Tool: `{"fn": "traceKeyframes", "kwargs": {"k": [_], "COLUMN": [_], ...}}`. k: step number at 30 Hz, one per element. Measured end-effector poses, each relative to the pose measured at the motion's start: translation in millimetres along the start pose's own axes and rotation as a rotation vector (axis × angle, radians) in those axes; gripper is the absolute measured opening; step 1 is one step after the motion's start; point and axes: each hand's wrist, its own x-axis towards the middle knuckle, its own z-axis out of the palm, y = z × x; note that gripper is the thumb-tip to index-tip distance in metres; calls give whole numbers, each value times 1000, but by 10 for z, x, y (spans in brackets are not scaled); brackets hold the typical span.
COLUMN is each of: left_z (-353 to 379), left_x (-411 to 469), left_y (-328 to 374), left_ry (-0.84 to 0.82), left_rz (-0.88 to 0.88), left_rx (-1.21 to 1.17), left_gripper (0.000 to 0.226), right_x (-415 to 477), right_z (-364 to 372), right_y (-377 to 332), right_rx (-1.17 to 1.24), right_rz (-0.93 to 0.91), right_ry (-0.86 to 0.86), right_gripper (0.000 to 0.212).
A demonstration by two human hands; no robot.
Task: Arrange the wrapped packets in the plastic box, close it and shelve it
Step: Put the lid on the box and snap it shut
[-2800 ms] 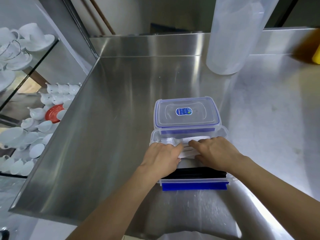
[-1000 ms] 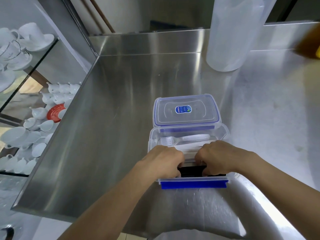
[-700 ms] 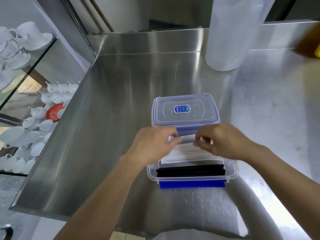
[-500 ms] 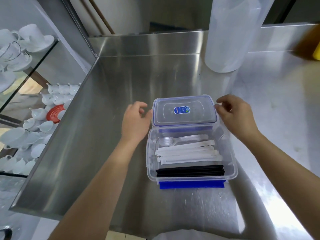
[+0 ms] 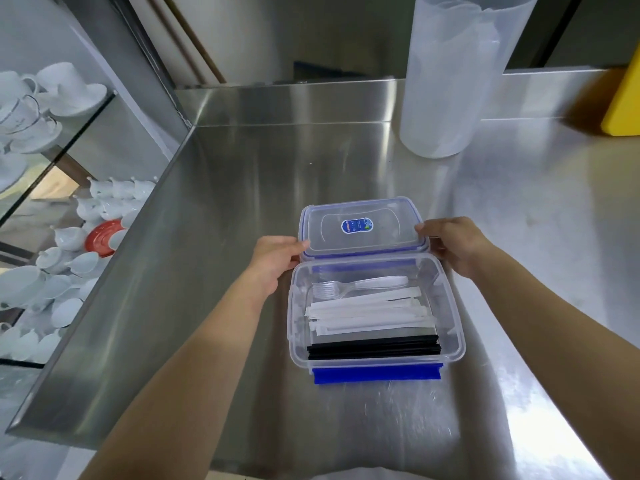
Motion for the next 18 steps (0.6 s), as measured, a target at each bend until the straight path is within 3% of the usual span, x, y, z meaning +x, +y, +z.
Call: {"fn": "traceKeyframes", "kwargs": {"k": [4,6,10,14,18], "left_z": [-79,-154,-344,-474,-558], "left_x": [-28,-99,-353,-636,-808], "left_y": [191,325,490,364,147], "left_ry": [16,-16,-91,-263,-321], "left_rz": [49,117,191,97,-21], "left_rx": [-109,-151,-190,-180,-77], "left_gripper": [16,21,10,18,28], "right_x": [-90,-196,-458,-660,-853], "right_z": [-2,-19,-78,-129,-97], "right_y": [-216,-369,-510,-304,-29], "right_rx": [42,77,66,-80,-261], "right_rz": [-95,-171,-278,-305,-312], "right_ry": [20,7,-16,-25,-8], "right_gripper": [5,19,29,34,26]}}
